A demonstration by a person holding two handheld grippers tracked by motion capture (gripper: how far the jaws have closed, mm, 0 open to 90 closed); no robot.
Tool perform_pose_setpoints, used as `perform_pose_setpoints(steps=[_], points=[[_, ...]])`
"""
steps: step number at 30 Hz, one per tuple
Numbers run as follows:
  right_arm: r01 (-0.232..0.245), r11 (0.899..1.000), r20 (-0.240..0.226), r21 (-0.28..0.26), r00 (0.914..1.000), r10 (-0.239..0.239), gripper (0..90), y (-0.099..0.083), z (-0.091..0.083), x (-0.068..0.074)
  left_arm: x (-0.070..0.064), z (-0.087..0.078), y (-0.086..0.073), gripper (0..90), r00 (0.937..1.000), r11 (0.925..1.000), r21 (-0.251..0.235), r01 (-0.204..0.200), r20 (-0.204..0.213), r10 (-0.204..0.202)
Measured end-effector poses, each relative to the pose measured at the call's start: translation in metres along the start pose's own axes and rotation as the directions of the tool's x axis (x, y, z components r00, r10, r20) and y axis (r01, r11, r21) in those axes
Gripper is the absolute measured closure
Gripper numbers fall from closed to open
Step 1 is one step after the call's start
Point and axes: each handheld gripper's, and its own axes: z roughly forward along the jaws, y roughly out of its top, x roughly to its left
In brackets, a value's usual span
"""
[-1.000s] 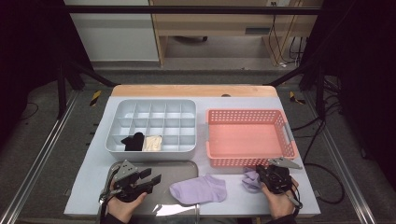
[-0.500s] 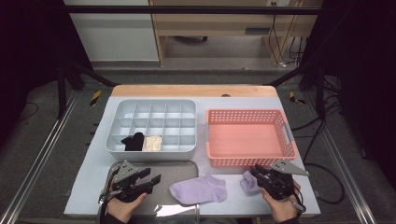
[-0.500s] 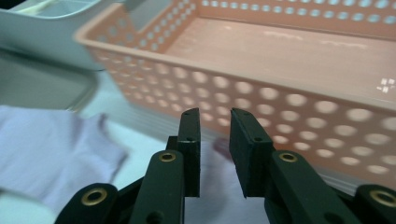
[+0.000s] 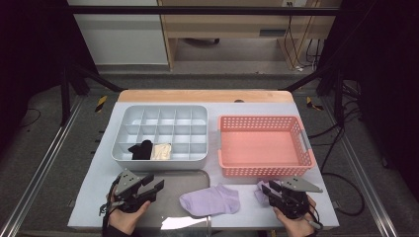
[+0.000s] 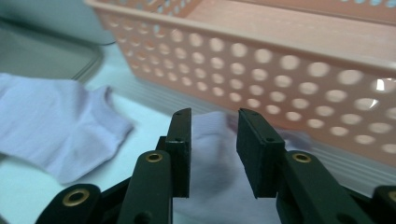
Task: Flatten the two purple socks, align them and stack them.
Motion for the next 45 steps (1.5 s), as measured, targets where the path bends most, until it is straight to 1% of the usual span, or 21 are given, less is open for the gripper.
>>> perform_pose_setpoints(steps=[4, 8, 9, 12, 14, 16, 18, 20, 22, 25, 27, 28, 31, 32, 34, 36, 38, 40, 43, 44, 45], points=[[-0.018, 1.000, 0.070, 0.016, 0.9974, 0.017, 66.7, -0.001, 0.003, -0.017, 0.000, -0.001, 0.001, 50.1, 1.0000, 1.0000, -0.003, 0.002, 0.001, -0.002], [-0.041, 0.998, 0.116, 0.043, 0.9926, 0.036, 64.1, -0.005, 0.011, -0.034, -0.002, 0.000, 0.000, 52.4, 0.9997, 0.9997, -0.007, -0.023, 0.008, 0.023], [-0.052, 0.997, 0.115, 0.057, 0.9924, 0.045, 64.3, -0.005, 0.013, -0.036, -0.002, 0.001, 0.000, 52.3, 0.9996, 0.9996, -0.007, -0.026, 0.012, 0.026], [-0.043, 0.995, 0.112, 0.094, 0.9932, 0.033, 67.0, -0.007, 0.022, -0.040, -0.001, 0.002, 0.000, 50.4, 0.9996, 0.9997, 0.007, -0.023, 0.019, 0.023], [-0.057, 0.989, 0.096, 0.134, 0.9944, 0.045, 73.0, -0.009, 0.027, -0.041, 0.000, 0.003, -0.001, 49.6, 0.9996, 0.9997, 0.013, -0.022, 0.017, 0.022], [-0.052, 0.988, 0.083, 0.148, 0.9958, 0.040, 81.3, -0.010, 0.028, -0.042, 0.000, 0.003, -0.001, 49.1, 0.9998, 0.9997, 0.021, -0.015, 0.017, 0.015], [-0.069, 0.985, 0.074, 0.155, 0.9956, 0.058, 89.3, -0.010, 0.024, -0.040, 0.000, 0.003, -0.001, 49.1, 0.9998, 0.9997, 0.019, -0.018, 0.012, 0.018], [-0.063, 0.986, 0.075, 0.156, 0.9959, 0.052, 90.0, -0.009, 0.022, -0.041, 0.000, 0.003, -0.001, 49.1, 0.9999, 0.9998, 0.019, -0.002, 0.014, 0.001], [-0.084, 0.987, 0.088, 0.140, 0.9936, 0.072, 90.0, -0.008, 0.015, -0.042, 0.001, 0.002, -0.001, 48.8, 0.9999, 0.9999, 0.016, 0.002, 0.014, -0.003], [-0.111, 0.990, 0.125, 0.091, 0.9872, 0.099, 90.0, -0.008, 0.002, -0.044, 0.003, 0.002, -0.002, 48.2, 0.9998, 0.9997, 0.017, 0.016, 0.014, -0.016], [-0.129, 0.989, 0.171, 0.073, 0.9785, 0.115, 90.0, -0.011, -0.007, -0.045, 0.003, 0.001, -0.002, 48.0, 0.9998, 0.9998, 0.017, 0.014, 0.011, -0.014], [-0.146, 0.987, 0.212, 0.067, 0.9687, 0.129, 90.0, -0.013, -0.012, -0.046, 0.003, 0.002, -0.002, 48.0, 0.9997, 0.9997, 0.018, 0.019, 0.013, -0.019], [-0.168, 0.983, 0.279, 0.080, 0.9501, 0.140, 90.0, -0.017, -0.014, -0.050, 0.004, 0.002, -0.002, 47.9, 0.9993, 0.9994, 0.018, 0.031, 0.019, -0.031], [-0.180, 0.978, 0.279, 0.106, 0.9493, 0.145, 89.6, -0.018, -0.011, -0.051, 0.003, 0.002, -0.002, 47.9, 0.9994, 0.9994, 0.019, 0.028, 0.020, -0.028], [-0.177, 0.975, 0.277, 0.135, 0.9513, 0.134, 87.6, -0.020, -0.006, -0.051, 0.003, 0.001, -0.001, 48.0, 0.9995, 0.9996, 0.018, 0.021, 0.024, -0.021], [-0.137, 0.982, 0.262, 0.126, 0.9598, 0.100, 83.7, -0.020, -0.003, -0.050, 0.002, 0.001, -0.001, 47.9, 0.9994, 0.9996, 0.016, 0.021, 0.026, -0.022], [-0.109, 0.992, 0.224, 0.068, 0.9703, 0.092, 80.4, -0.016, -0.007, -0.047, 0.002, 0.002, -0.002, 47.8, 0.9994, 0.9997, 0.019, 0.018, 0.027, -0.019], [-0.104, 0.995, 0.167, 0.010, 0.9808, 0.100, 79.6, -0.012, -0.013, -0.044, 0.002, 0.001, -0.001, 47.8, 0.9994, 0.9997, 0.016, 0.020, 0.029, -0.020], [-0.076, 0.997, 0.102, -0.013, 0.9918, 0.077, 79.5, -0.008, -0.016, -0.037, 0.001, 0.002, -0.001, 47.7, 0.9993, 0.9997, 0.016, 0.019, 0.031, -0.019], [-0.078, 0.997, 0.065, -0.018, 0.9948, 0.079, 79.7, -0.006, -0.017, -0.033, 0.001, 0.002, -0.001, 47.7, 0.9994, 0.9997, 0.017, 0.016, 0.031, -0.017], [-0.058, 0.998, 0.051, -0.018, 0.9969, 0.059, 79.8, -0.005, -0.017, -0.031, 0.001, 0.003, -0.002, 47.7, 0.9993, 0.9996, 0.019, 0.021, 0.032, -0.021]])
